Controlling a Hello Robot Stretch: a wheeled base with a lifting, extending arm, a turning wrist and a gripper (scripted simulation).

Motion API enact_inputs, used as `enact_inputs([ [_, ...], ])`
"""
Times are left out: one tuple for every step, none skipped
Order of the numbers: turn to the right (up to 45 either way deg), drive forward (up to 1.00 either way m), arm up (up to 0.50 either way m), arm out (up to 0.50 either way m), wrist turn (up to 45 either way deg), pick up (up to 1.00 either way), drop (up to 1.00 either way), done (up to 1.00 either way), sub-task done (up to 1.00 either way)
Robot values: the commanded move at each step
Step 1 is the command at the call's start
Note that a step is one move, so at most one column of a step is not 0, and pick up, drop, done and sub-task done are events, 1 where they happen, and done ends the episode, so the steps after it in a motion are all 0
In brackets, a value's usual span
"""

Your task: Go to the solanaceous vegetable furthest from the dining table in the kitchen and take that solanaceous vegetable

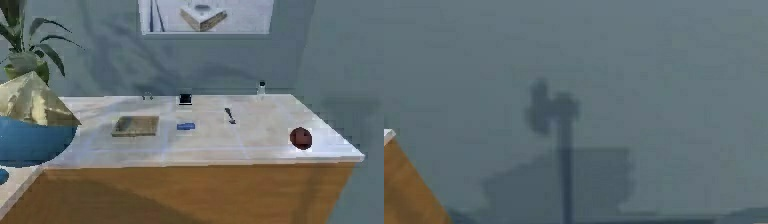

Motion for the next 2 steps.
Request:
enact_inputs([
  [-45.0, 0.00, 0.00, 0.00, 0.0, 0.00, 0.00, 0.00, 0.00],
  [-12.0, 0.00, 0.00, 0.00, 0.0, 0.00, 0.00, 0.00, 0.00],
])
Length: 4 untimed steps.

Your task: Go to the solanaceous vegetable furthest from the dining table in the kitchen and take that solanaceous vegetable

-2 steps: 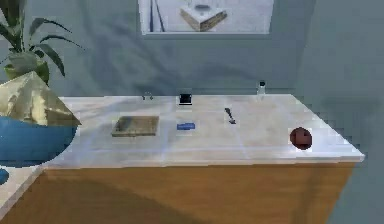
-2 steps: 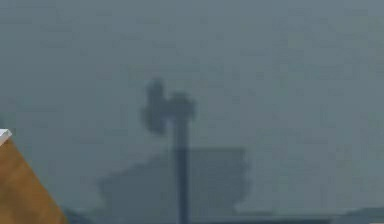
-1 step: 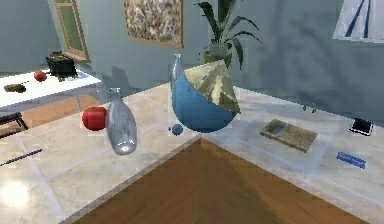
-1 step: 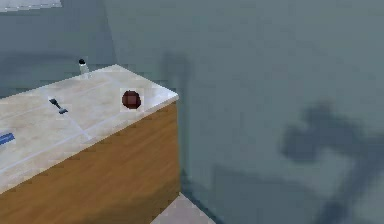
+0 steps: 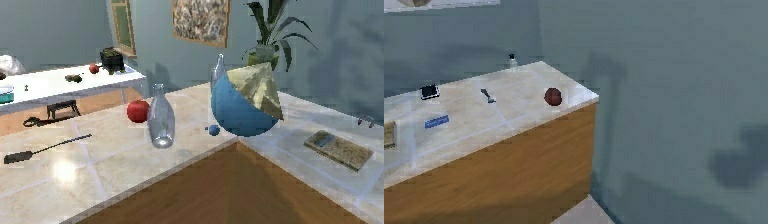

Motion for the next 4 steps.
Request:
enact_inputs([
  [0.0, 0.00, 0.50, 0.00, 0.0, 0.00, 0.00, 0.00, 0.00],
  [0.0, 0.00, 0.38, 0.00, 0.0, 0.00, 0.00, 0.00, 0.00],
  [0.0, 0.00, 0.00, 0.48, 0.0, 0.00, 0.00, 0.00, 0.00],
  [0.0, 0.00, 0.00, 0.00, 45.0, 0.00, 0.00, 0.00, 0.00],
])
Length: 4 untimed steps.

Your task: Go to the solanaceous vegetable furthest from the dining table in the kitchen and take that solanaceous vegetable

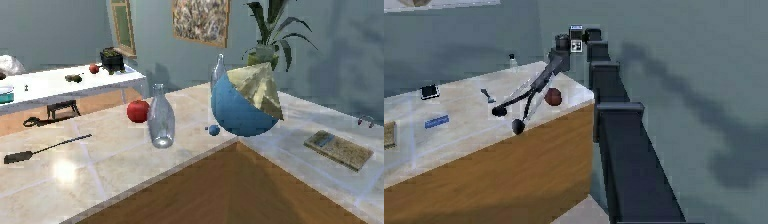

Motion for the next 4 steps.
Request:
enact_inputs([
  [0.0, 0.00, 0.00, 0.00, 45.0, 0.00, 0.00, 0.00, 0.00],
  [0.0, 0.00, 0.00, 0.00, 45.0, 0.00, 0.00, 0.00, 0.00],
  [0.0, 0.00, 0.00, 0.00, 24.0, 0.00, 0.00, 0.00, 0.00],
  [0.0, 0.00, -0.12, 0.00, 0.0, 0.00, 0.00, 0.00, 0.00],
])
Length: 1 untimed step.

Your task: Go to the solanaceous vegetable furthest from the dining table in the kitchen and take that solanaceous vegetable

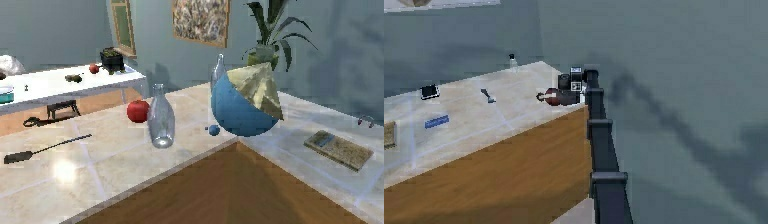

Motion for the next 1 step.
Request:
enact_inputs([
  [0.0, 0.00, 0.00, 0.00, 0.0, 1.00, 0.00, 0.00, 0.00],
])
